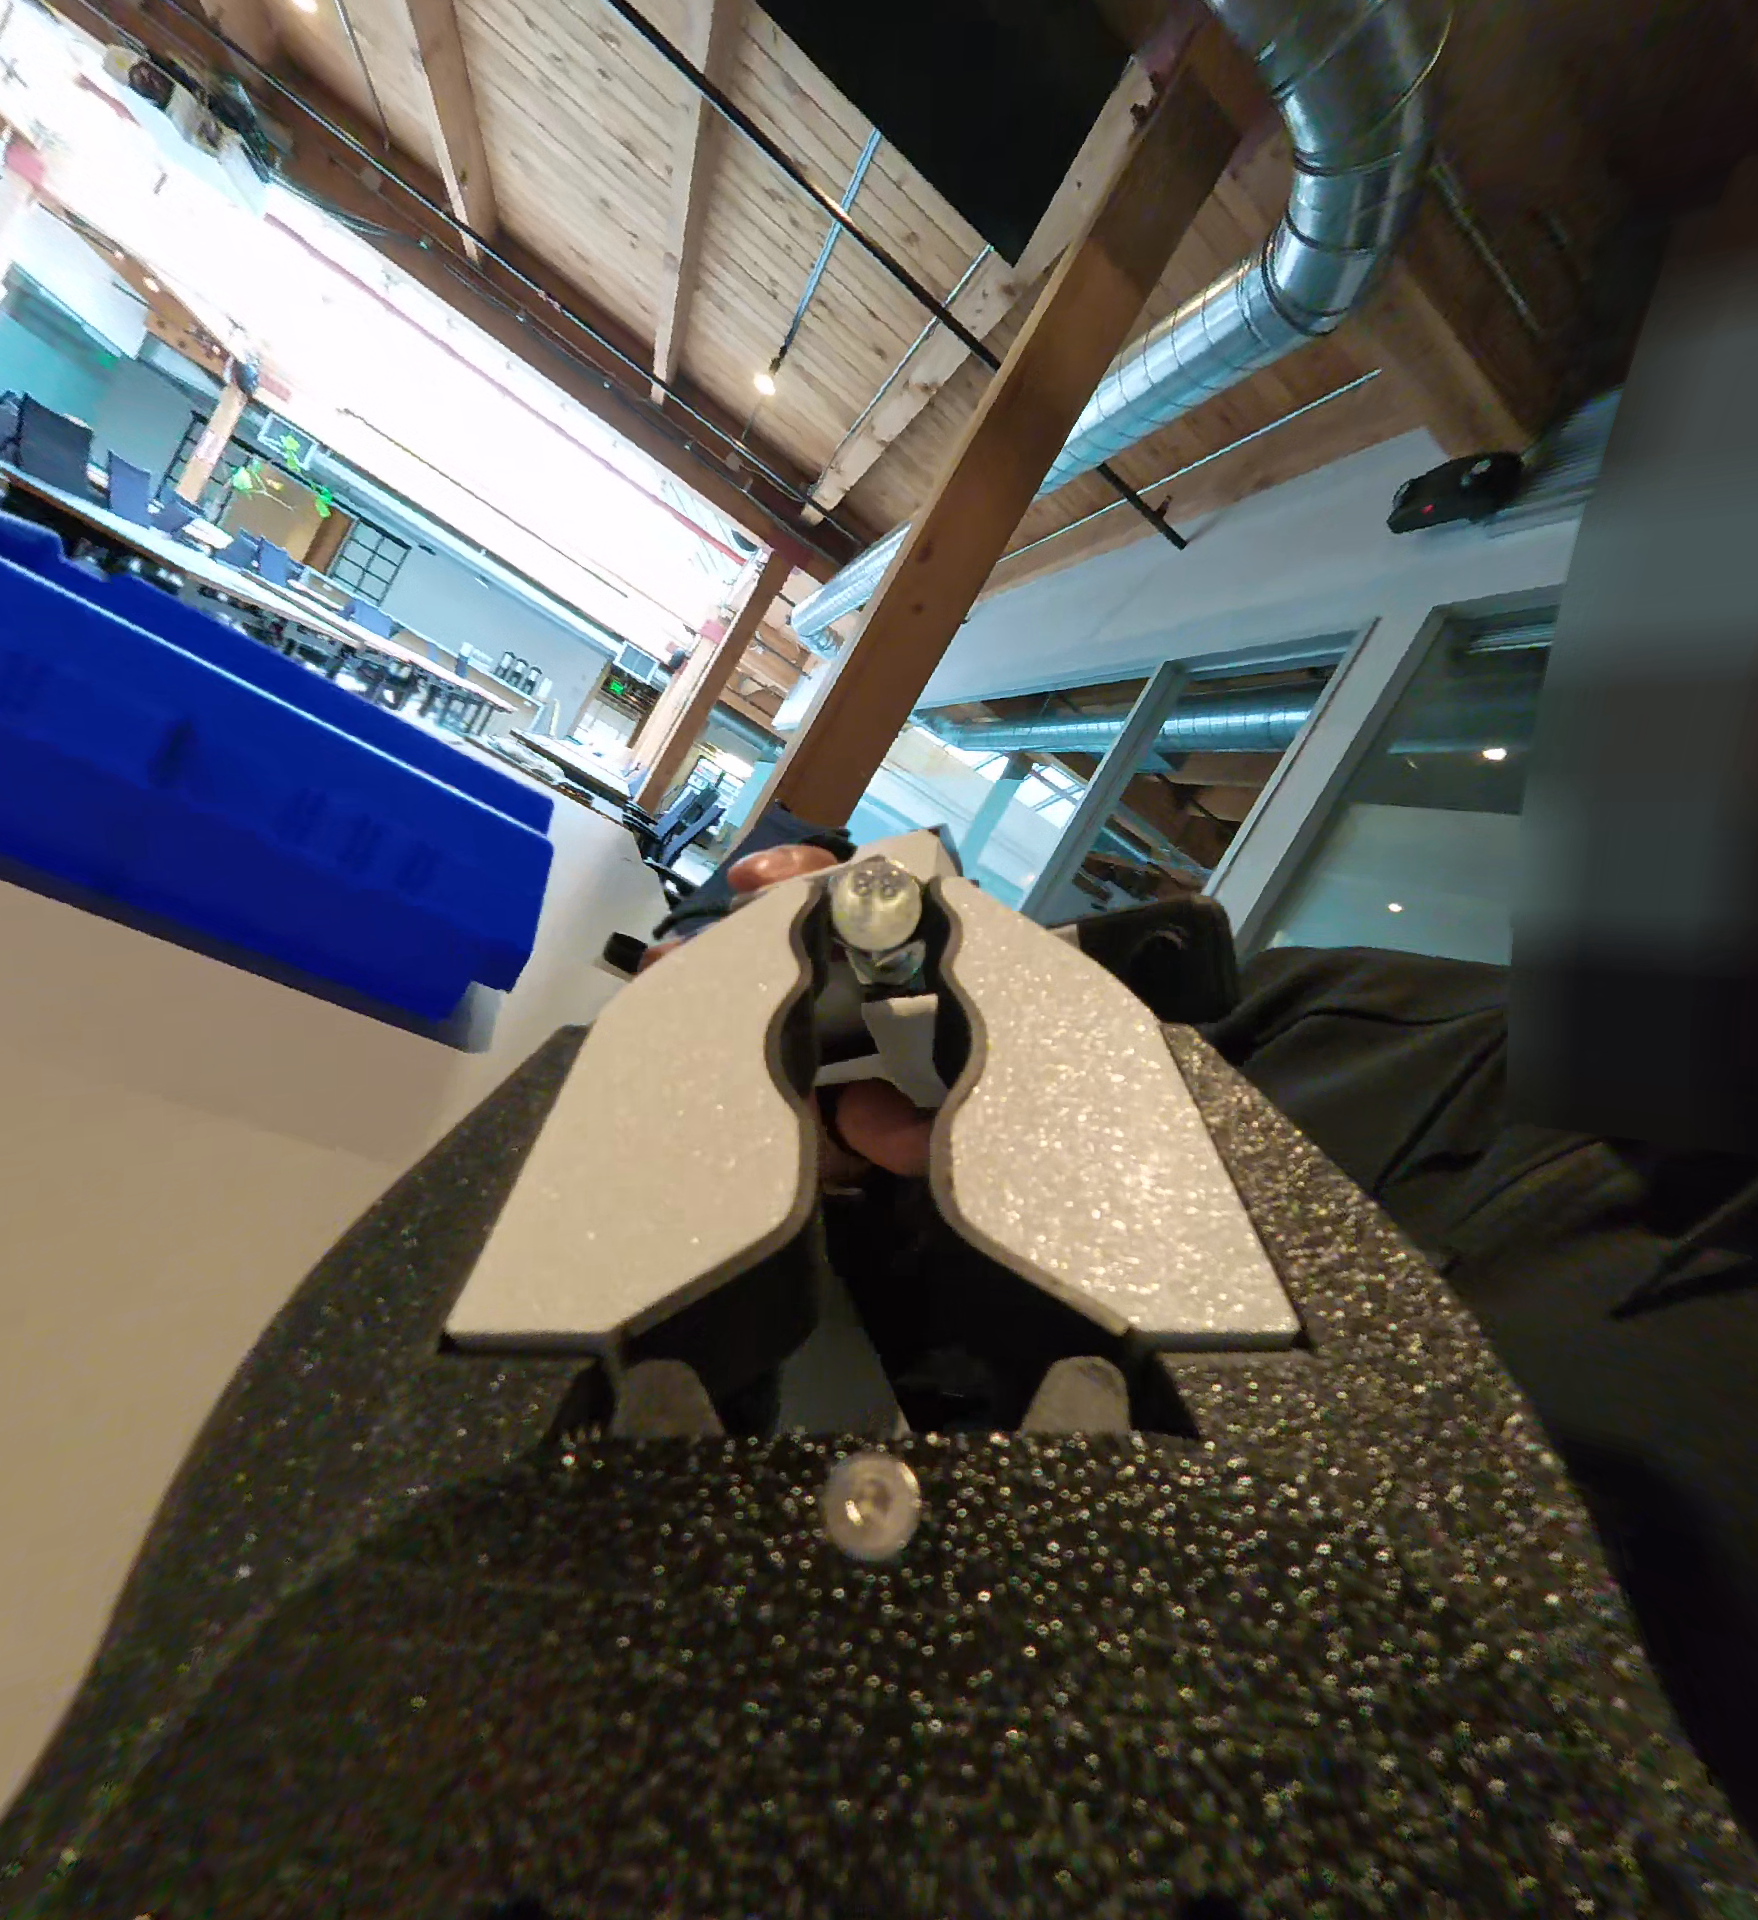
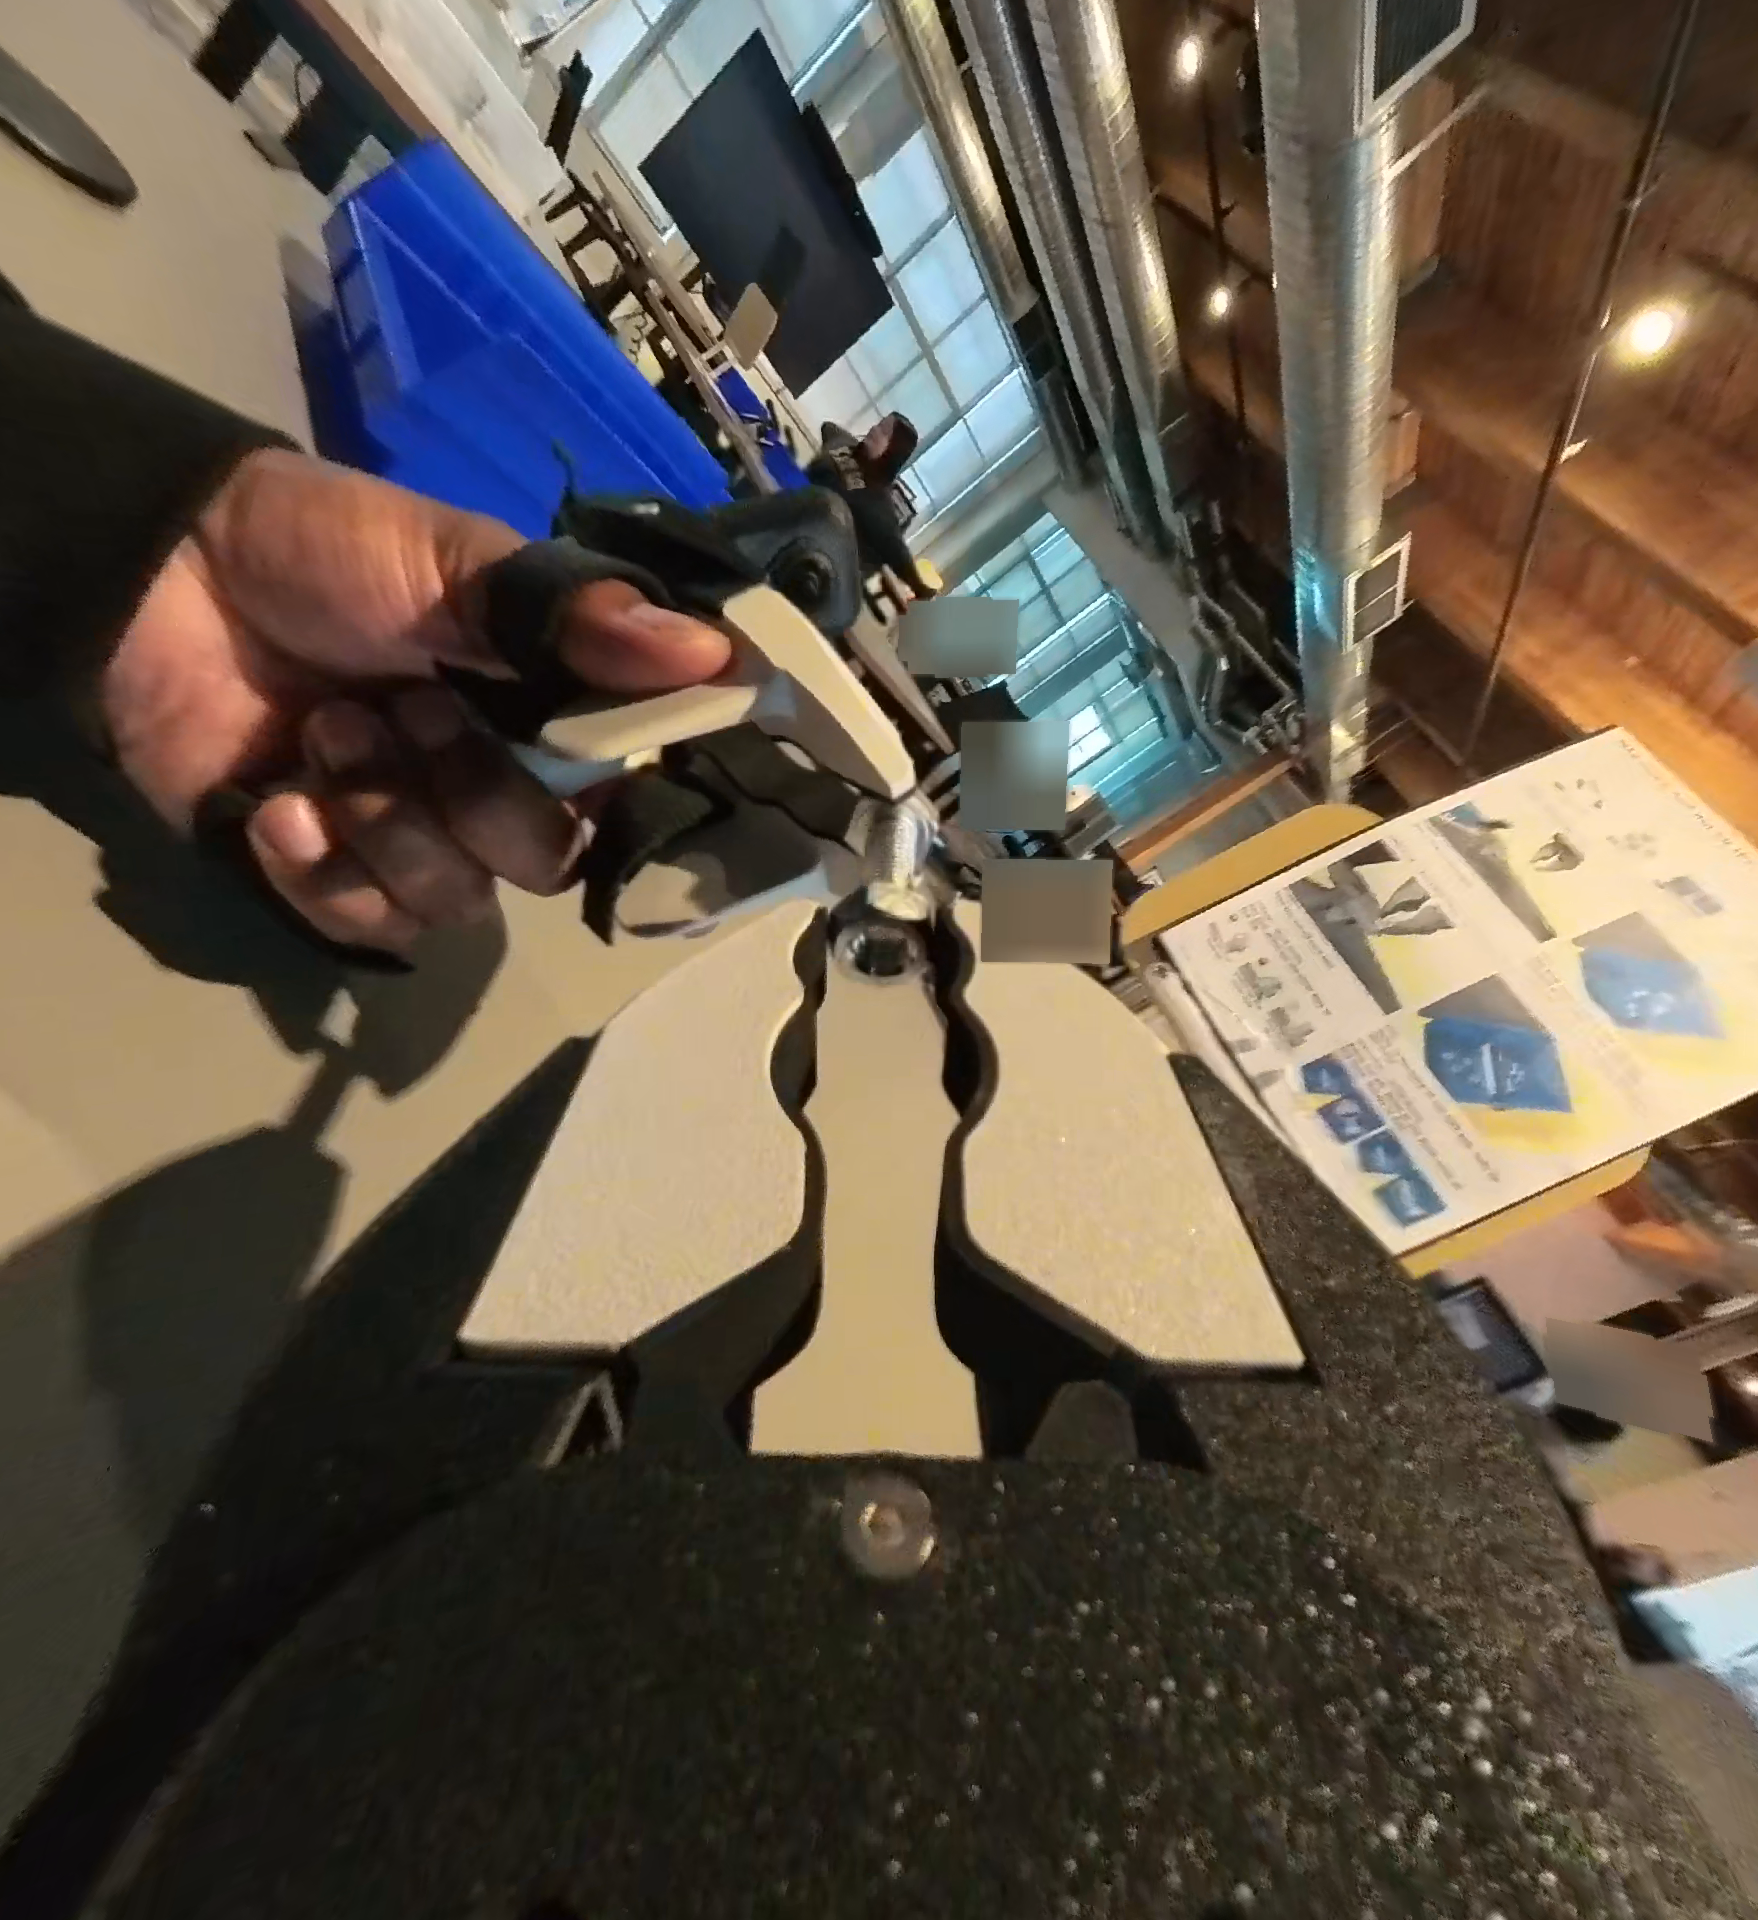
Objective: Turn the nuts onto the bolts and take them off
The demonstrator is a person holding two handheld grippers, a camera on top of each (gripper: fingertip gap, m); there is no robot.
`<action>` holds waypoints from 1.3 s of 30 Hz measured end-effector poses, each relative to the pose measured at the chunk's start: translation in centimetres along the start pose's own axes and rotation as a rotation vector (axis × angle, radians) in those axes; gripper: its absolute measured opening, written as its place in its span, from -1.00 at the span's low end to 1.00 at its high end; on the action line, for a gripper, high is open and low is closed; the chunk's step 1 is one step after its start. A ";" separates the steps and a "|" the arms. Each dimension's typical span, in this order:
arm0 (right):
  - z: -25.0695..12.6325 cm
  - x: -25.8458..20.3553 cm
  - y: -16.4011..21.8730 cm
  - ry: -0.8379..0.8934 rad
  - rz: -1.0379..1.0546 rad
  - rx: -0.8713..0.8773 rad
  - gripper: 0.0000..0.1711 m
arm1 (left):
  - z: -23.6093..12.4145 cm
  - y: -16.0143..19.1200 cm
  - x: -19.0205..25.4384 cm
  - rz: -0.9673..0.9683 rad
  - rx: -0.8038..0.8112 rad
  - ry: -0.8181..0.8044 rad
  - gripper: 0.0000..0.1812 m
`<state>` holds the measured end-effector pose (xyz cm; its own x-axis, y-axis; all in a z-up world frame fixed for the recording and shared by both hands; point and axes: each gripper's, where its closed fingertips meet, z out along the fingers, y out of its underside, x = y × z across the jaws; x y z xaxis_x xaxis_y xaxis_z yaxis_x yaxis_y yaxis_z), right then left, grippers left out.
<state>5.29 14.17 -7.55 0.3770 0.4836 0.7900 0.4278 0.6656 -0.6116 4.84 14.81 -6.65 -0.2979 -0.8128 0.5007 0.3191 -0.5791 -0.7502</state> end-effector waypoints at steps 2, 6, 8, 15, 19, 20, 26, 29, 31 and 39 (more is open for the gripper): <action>0.1 -0.1 0.0 -0.025 0.090 0.008 -0.70 | 0.0 -0.4 0.5 0.047 0.016 0.009 -0.82; 0.1 0.1 -0.6 -0.084 0.317 0.065 -0.59 | -0.1 -1.1 1.1 0.149 0.035 -0.012 -0.82; 0.1 0.3 -0.8 -0.114 0.423 0.091 -0.58 | -0.1 -1.2 1.3 0.192 0.034 -0.026 -0.82; 0.0 0.8 -1.3 -0.235 0.773 0.185 -0.52 | 0.2 -1.1 1.6 0.312 -0.002 -0.076 -0.82; -0.2 1.0 -1.6 -0.326 0.960 0.245 -0.51 | 0.2 -1.3 2.0 0.359 0.006 -0.078 -0.82; -0.2 1.0 -1.7 -0.346 0.990 0.255 -0.52 | 0.2 -1.3 2.0 0.363 0.005 -0.078 -0.82; -0.2 0.6 -1.8 -0.376 0.994 0.256 -0.80 | 0.4 -1.0 2.0 0.371 -0.014 -0.075 -0.82; -0.1 0.6 -1.4 -0.325 0.899 0.215 -0.80 | 0.3 -0.9 1.6 0.333 -0.020 -0.083 -0.82; 0.0 0.5 -0.9 -0.275 0.789 0.175 -0.80 | 0.2 -0.8 1.1 0.263 -0.015 -0.078 -0.82; 0.1 0.2 0.4 -0.032 0.094 -0.018 -0.79 | -0.1 -0.3 -0.1 0.069 -0.002 -0.040 -0.82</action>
<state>5.43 14.57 -7.62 0.3900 0.5613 0.7300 0.4070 0.6060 -0.6834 4.69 15.03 -6.52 -0.2388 -0.8524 0.4651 0.3357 -0.5219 -0.7842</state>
